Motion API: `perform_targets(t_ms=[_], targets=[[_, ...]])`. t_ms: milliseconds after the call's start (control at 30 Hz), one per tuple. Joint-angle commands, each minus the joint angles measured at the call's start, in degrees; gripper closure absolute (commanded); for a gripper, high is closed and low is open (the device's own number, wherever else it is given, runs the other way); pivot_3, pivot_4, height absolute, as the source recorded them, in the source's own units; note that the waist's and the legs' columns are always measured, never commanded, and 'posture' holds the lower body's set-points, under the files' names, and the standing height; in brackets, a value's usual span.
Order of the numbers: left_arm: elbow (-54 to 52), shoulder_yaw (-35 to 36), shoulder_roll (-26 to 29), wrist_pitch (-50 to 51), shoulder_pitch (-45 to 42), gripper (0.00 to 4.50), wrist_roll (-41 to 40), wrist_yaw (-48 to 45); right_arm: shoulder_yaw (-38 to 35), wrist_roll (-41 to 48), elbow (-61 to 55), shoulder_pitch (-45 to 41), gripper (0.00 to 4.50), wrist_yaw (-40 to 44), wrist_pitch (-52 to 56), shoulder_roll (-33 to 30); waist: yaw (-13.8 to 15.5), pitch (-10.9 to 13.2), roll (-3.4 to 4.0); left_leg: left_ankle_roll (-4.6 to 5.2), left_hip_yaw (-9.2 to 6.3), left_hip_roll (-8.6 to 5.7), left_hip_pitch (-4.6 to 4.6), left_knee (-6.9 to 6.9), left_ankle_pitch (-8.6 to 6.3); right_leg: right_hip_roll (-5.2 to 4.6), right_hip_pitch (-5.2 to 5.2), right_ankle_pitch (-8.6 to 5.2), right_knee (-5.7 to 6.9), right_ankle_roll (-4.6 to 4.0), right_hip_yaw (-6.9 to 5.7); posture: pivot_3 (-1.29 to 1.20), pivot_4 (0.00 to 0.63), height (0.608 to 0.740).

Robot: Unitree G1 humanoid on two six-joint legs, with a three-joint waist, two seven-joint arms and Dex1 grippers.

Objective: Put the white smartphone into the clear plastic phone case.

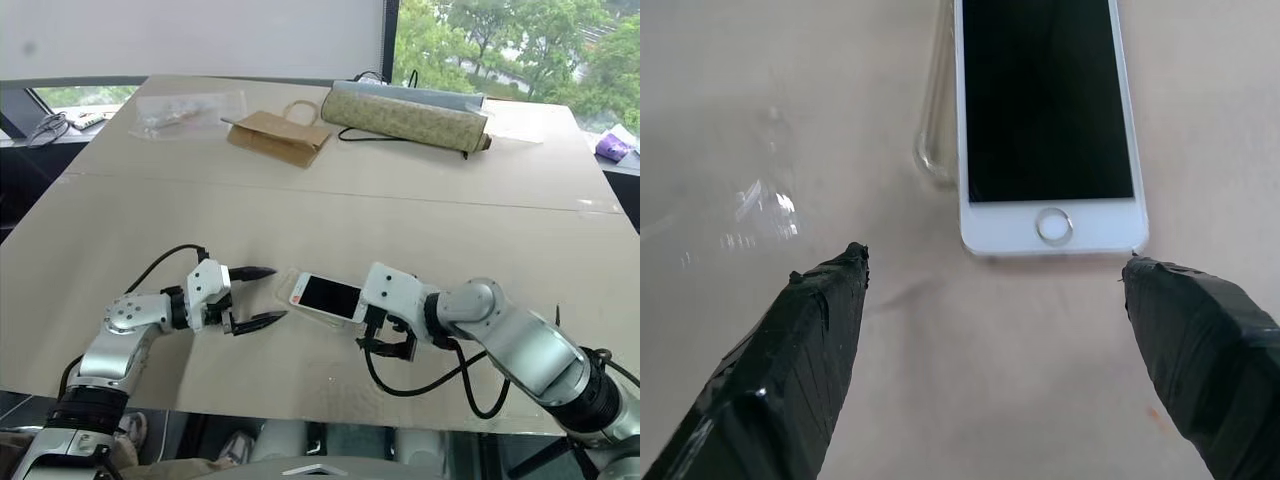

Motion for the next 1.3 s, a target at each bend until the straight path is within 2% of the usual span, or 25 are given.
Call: perform_targets(t_ms=[33,233,500,733,967,1067,1300], targets=[[-3.51,-1.56,0.15,2.2,1.74,0.0,0.32,0.59,-1.08,-1.18,0.37,1.99,0.15,-2.6,-2.59,0.03,0.03,0.0,0.0,-0.01,-0.02,0.0,0.0,0.0,0.0,0.0,0.0,0.0,0.0,0.0,0.0,0.0,0.15,0.74],[-10.88,-3.13,-2.25,8.52,5.14,0.0,0.12,5.95,-1.92,-1.09,0.86,4.32,0.15,-5.28,-1.96,0.96,0.13,-0.02,-0.03,-0.01,-0.07,-0.05,0.01,0.01,0.01,-0.02,0.05,0.0,-0.01,0.01,0.01,0.0,0.15,0.74],[-14.96,-4.94,-7.03,15.3,5.36,0.0,1.11,14.46,-3.24,-0.62,1.12,4.19,0.15,-5.67,-2.07,-0.18,0.66,-0.05,-0.06,0.04,-0.2,-0.12,0.1,0.04,-0.01,-0.02,0.14,-0.01,0.0,0.02,0.0,0.0,0.15,0.74],[-15.51,-6.98,-10.29,16.19,4.81,0.0,2.76,18.6,-7.64,0.51,1.7,2.78,0.15,-4.82,-1.67,-1.75,1.52,-0.07,-0.07,0.07,-0.24,-0.16,0.16,0.07,-0.01,-0.03,0.26,-0.01,-0.01,0.01,-0.06,0.0,0.15,0.74],[-15.49,-7.88,-12.67,15.89,4.17,0.0,4.25,22.13,-8.42,1.38,1.56,1.42,0.15,-4.67,-0.91,-2.31,1.53,-0.07,-0.07,0.07,-0.37,-0.18,0.16,0.08,-0.01,-0.04,0.36,-0.01,-0.01,0.01,-0.11,0.0,0.15,0.74],[-16.47,-7.2,-10.82,14.93,5.03,0.0,2.2,18.59,-8.24,2.14,1.28,0.98,0.15,-4.25,-0.86,-2.14,1.48,-0.07,-0.07,0.08,-0.38,-0.18,0.17,0.09,-0.01,-0.05,0.36,-0.01,-0.02,0.01,-0.1,0.0,0.15,0.74],[-12.83,0.14,0.41,13.7,5.35,0.0,-8.72,0.67,-4.3,2.82,4.19,0.28,0.15,-2.23,-4.18,-0.71,0.95,-0.04,-0.05,0.07,-0.42,-0.14,0.13,-0.04,-0.02,-0.04,0.22,-0.05,-0.03,0.03,-0.13,0.0,0.15,0.74]])
